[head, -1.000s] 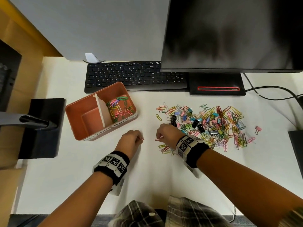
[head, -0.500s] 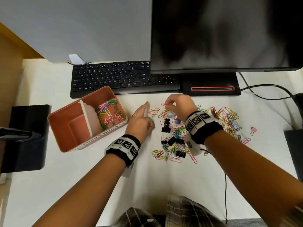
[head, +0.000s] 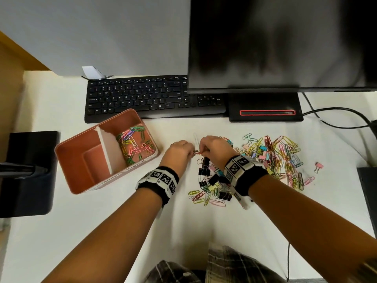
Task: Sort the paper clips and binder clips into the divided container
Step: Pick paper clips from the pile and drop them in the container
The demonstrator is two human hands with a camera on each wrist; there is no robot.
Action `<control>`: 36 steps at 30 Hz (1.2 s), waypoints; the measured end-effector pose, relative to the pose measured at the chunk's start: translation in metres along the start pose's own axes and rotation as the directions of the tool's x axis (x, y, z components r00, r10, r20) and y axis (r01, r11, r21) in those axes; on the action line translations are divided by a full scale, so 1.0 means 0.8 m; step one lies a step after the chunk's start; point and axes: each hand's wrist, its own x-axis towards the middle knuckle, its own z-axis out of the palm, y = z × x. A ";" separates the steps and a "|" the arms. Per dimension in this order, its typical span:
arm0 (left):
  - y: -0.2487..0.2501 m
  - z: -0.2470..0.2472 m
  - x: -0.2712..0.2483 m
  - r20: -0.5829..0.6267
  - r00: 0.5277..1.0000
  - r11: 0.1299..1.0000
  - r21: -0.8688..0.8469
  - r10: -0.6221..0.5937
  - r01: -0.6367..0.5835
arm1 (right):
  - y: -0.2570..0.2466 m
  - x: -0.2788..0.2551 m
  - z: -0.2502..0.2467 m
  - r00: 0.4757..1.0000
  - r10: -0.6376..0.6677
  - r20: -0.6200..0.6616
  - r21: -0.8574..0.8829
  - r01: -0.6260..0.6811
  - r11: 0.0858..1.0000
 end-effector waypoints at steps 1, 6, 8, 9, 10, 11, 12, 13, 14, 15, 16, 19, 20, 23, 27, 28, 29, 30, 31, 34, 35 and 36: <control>0.002 0.000 -0.002 -0.017 1.000 1.000 -0.004 -0.013 0.013 | -0.001 0.000 0.000 1.000 0.015 0.014 0.007 -0.015 1.000; 0.001 0.003 -0.003 -0.023 0.995 0.995 0.003 -0.102 0.102 | -0.003 0.000 -0.004 0.993 0.055 0.101 -0.080 -0.047 0.996; 0.001 0.003 -0.003 -0.001 0.992 0.991 0.019 -0.129 0.129 | -0.003 -0.001 -0.006 0.992 0.050 0.120 -0.103 -0.038 0.994; 0.002 0.003 -0.003 0.007 0.990 0.990 0.018 -0.137 0.137 | -0.003 -0.003 -0.008 0.991 0.053 0.120 -0.092 -0.042 0.995; 0.003 0.003 -0.004 0.011 0.990 0.990 0.021 -0.138 0.138 | -0.003 -0.005 -0.011 0.993 0.054 0.109 -0.074 -0.046 0.996; 0.003 0.003 -0.005 0.012 0.991 0.990 0.021 -0.137 0.137 | -0.004 -0.009 -0.014 0.994 0.055 0.090 -0.052 -0.051 0.997; 0.003 0.003 -0.007 0.009 0.990 0.990 0.008 -0.138 0.138 | -0.004 -0.013 -0.018 0.997 0.052 0.064 -0.030 -0.050 0.998; 0.005 0.001 -0.012 0.002 0.990 0.990 -0.024 -0.142 0.142 | -0.006 -0.018 -0.022 0.999 0.042 0.032 -0.010 -0.042 0.999; 0.007 -0.003 -0.017 -0.008 0.990 0.988 -0.064 -0.143 0.143 | -0.008 -0.024 -0.027 1.000 0.023 -0.010 0.010 -0.023 1.000; 0.012 -0.009 -0.023 -0.029 0.990 0.986 -0.102 -0.135 0.131 | -0.012 -0.029 -0.032 0.998 -0.001 -0.060 0.027 0.002 1.000; 0.017 -0.018 -0.032 -0.062 0.991 0.984 -0.137 -0.119 0.110 | -0.019 -0.034 -0.038 0.994 -0.027 -0.110 0.045 0.032 0.998; 0.026 -0.063 -0.064 -0.196 0.975 0.980 -0.190 -0.103 0.065 | -0.057 -0.037 -0.055 0.967 -0.110 -0.228 0.093 0.135 0.987; 0.025 -0.083 -0.073 -0.246 0.961 0.976 -0.206 -0.128 0.078 | -0.074 -0.033 -0.059 0.959 -0.137 -0.247 0.111 0.168 0.979; 0.006 -0.149 -0.092 -0.341 0.892 0.935 -0.291 -0.299 0.202 | -0.140 -0.010 -0.059 0.938 -0.219 -0.270 0.145 0.265 0.953; -0.032 -0.186 -0.088 -0.303 0.812 0.858 -0.305 -0.499 0.413 | -0.204 0.028 -0.038 0.956 -0.225 -0.189 0.137 0.253 0.958; -0.038 -0.188 -0.088 -0.270 0.818 0.854 -0.281 -0.507 0.437 | -0.211 0.032 -0.034 0.963 -0.207 -0.171 0.159 0.234 0.959; -0.038 -0.188 -0.088 -0.244 0.840 0.872 -0.205 -0.485 0.444 | -0.212 0.032 -0.032 0.967 -0.194 -0.168 0.175 0.223 0.959; -0.035 -0.187 -0.090 -0.238 0.868 0.900 -0.107 -0.435 0.422 | -0.208 0.028 -0.032 0.964 -0.192 -0.183 0.179 0.225 0.958; -0.028 -0.186 -0.093 -0.254 0.898 0.931 -0.028 -0.359 0.364 | -0.200 0.020 -0.033 0.957 -0.202 -0.206 0.177 0.240 0.954; -0.001 -0.165 -0.109 -0.273 0.949 0.987 -0.058 -0.157 0.147 | -0.151 -0.019 -0.039 0.949 -0.203 -0.241 0.169 0.247 0.954; 0.008 -0.149 -0.114 -0.246 0.961 0.990 -0.093 -0.125 0.104 | -0.129 -0.038 -0.041 0.960 -0.179 -0.217 0.162 0.216 0.963; 0.014 -0.130 -0.117 -0.197 0.973 0.988 -0.122 -0.117 0.094 | -0.106 -0.056 -0.039 0.974 -0.145 -0.173 0.163 0.173 0.971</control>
